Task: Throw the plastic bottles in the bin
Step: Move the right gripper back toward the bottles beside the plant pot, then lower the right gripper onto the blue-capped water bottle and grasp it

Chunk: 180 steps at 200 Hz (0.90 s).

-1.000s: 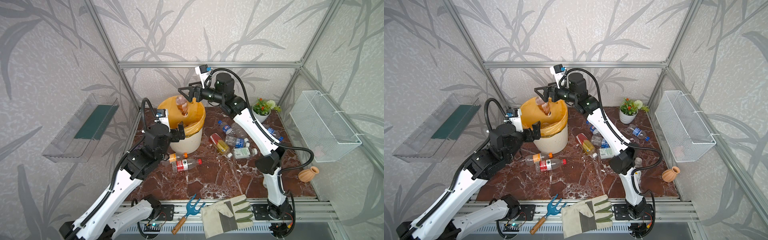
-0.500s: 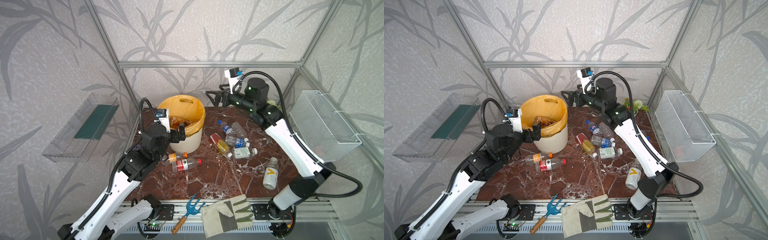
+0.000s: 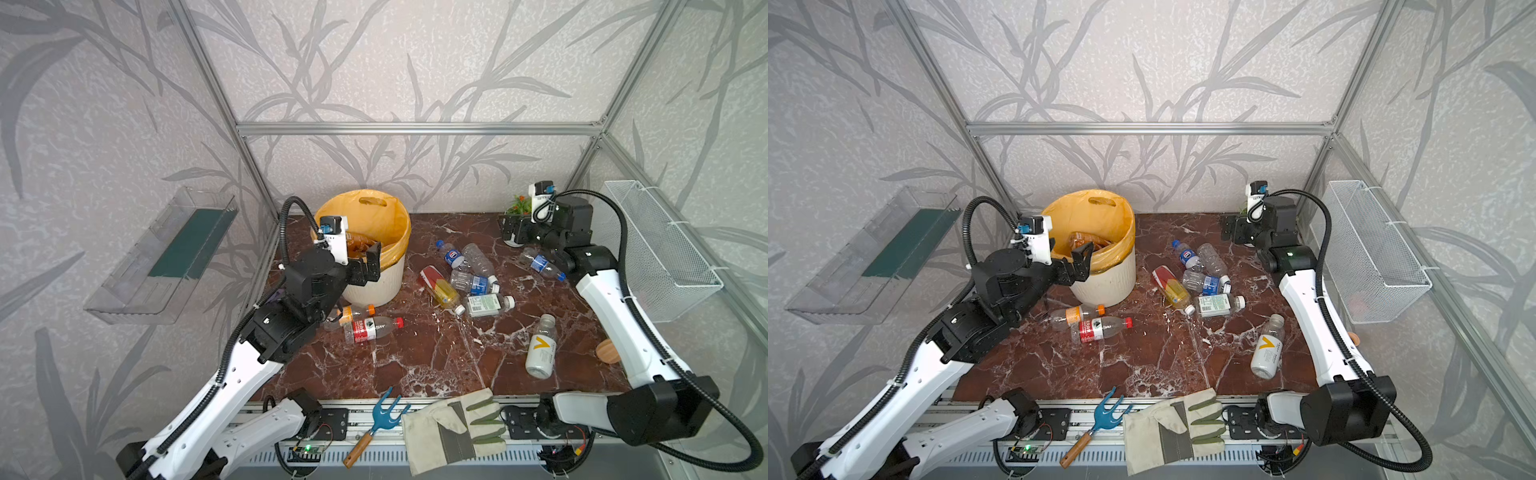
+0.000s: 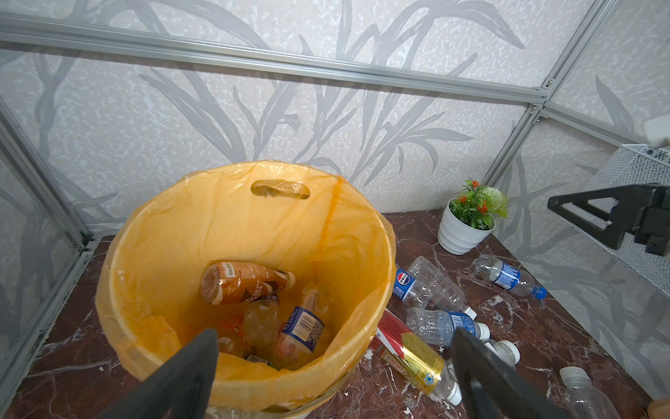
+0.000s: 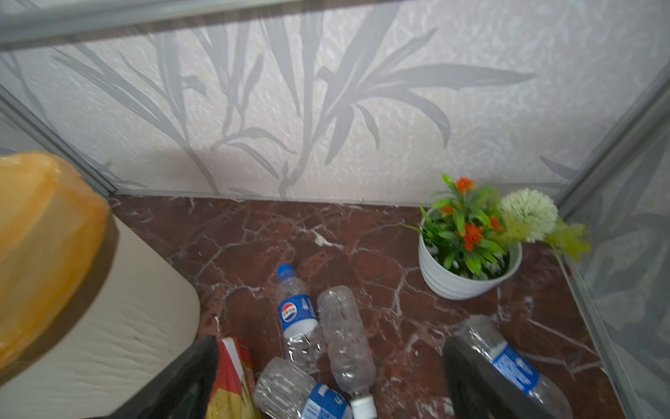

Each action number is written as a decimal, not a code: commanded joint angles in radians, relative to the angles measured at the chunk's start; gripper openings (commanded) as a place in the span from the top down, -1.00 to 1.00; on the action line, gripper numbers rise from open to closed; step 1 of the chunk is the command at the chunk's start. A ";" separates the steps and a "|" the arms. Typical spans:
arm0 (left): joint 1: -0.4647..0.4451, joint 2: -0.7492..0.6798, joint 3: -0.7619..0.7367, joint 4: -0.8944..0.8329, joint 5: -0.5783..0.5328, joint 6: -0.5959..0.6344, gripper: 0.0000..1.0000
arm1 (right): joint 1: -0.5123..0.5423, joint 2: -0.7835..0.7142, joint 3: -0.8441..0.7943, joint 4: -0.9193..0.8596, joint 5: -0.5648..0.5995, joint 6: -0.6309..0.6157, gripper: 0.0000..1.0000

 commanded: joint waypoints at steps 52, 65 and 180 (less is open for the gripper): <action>-0.054 0.045 -0.008 0.050 0.008 0.015 -0.99 | -0.268 0.191 -0.046 -0.120 0.004 0.092 -0.98; -0.055 0.052 -0.011 0.050 0.012 0.015 -0.99 | -0.315 0.227 -0.091 -0.066 -0.028 0.239 -0.98; -0.055 0.040 -0.035 0.026 -0.023 0.047 -0.99 | -0.346 0.423 -0.274 0.301 0.115 1.207 -0.98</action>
